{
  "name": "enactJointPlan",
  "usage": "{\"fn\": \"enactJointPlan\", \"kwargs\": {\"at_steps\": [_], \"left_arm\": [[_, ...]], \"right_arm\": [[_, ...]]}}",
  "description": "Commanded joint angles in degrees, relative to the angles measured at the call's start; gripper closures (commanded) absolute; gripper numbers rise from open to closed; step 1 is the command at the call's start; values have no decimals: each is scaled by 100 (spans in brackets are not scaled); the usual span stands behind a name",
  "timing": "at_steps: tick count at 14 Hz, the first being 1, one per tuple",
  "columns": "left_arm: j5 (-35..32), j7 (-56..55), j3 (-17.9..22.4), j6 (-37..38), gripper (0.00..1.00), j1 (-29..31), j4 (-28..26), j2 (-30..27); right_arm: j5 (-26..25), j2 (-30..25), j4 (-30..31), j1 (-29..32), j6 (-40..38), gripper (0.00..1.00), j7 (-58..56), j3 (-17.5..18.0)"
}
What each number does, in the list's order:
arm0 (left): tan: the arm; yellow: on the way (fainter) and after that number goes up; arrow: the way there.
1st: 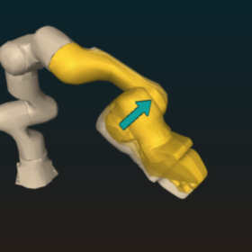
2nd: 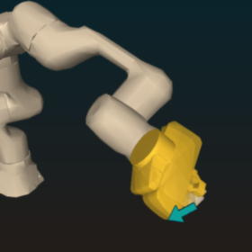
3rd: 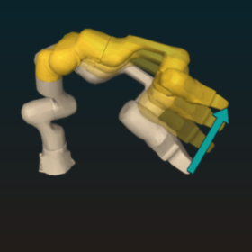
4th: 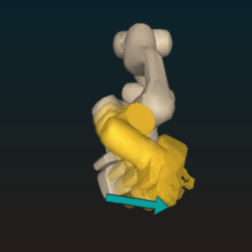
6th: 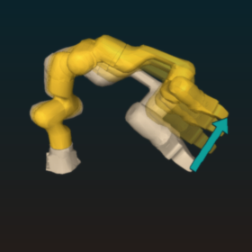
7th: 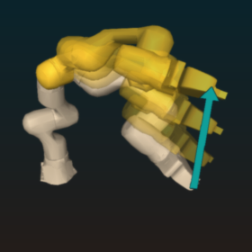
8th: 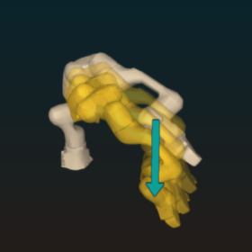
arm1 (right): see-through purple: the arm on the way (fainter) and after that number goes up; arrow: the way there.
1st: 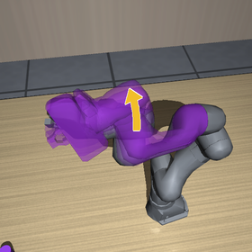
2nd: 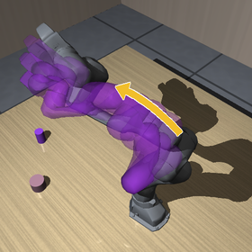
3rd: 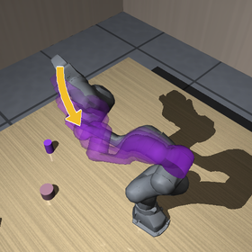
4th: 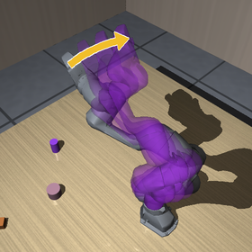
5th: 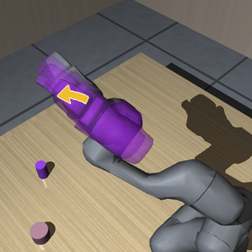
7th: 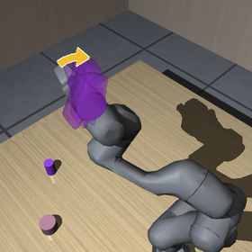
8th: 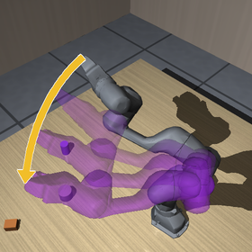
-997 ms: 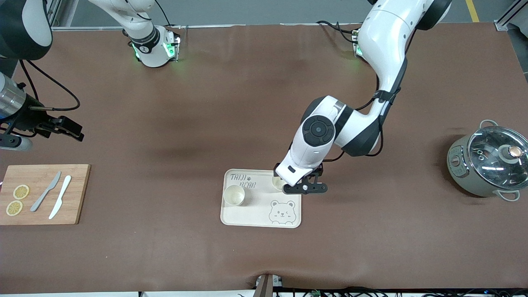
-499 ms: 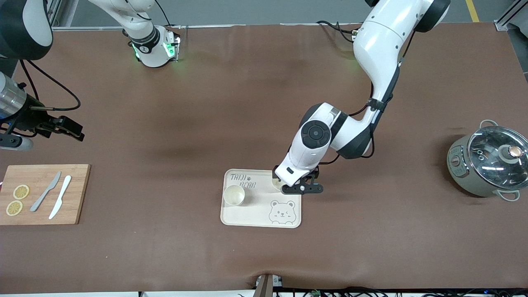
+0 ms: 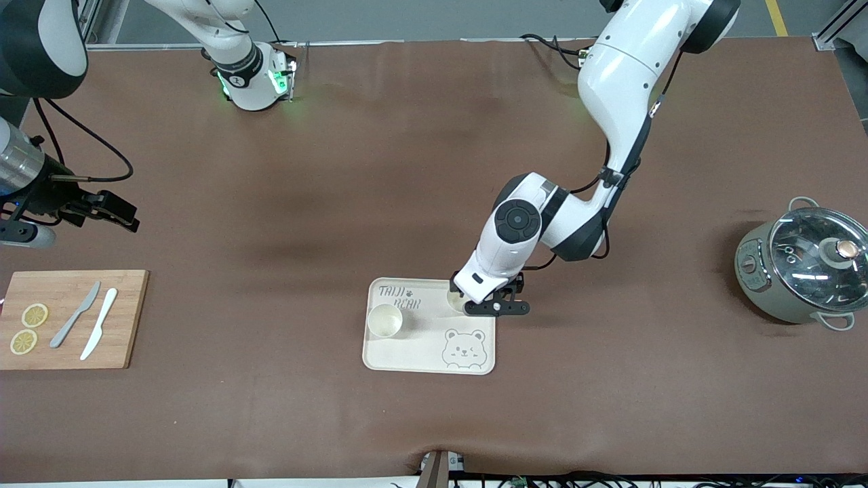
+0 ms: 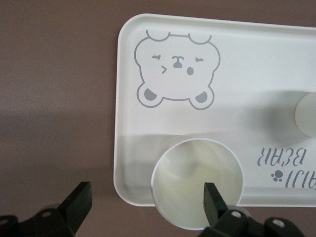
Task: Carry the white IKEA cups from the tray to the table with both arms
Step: 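Close the left gripper on the white cup's rim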
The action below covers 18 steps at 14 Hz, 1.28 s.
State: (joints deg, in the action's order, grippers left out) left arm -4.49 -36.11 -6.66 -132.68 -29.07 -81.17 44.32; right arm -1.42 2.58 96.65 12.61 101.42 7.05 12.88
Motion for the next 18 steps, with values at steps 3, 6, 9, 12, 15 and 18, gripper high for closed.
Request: {"fn": "enactJointPlan", "kwargs": {"at_steps": [3,6,9,12,15,18], "left_arm": [[-306,-115,33,-250,0,-20,-233,-82],[-360,-115,42,-285,0,-28,-268,-47],[-570,-247,42,-302,0,-28,-286,-21],[-588,-256,42,-478,0,-28,-347,32],[-588,-265,33,-522,0,-37,-347,50],[-597,-291,42,-592,0,-99,-338,111]], "right_arm": [[-51,15,-33,-5,-17,0,-63,13],[-42,15,-33,-5,-17,0,-63,13],[-42,23,-24,-5,-9,0,-63,13],[-42,24,-24,-5,-9,0,-63,13],[-42,32,-24,-5,-9,0,-54,13],[-42,32,-24,4,-17,0,-63,13]]}}
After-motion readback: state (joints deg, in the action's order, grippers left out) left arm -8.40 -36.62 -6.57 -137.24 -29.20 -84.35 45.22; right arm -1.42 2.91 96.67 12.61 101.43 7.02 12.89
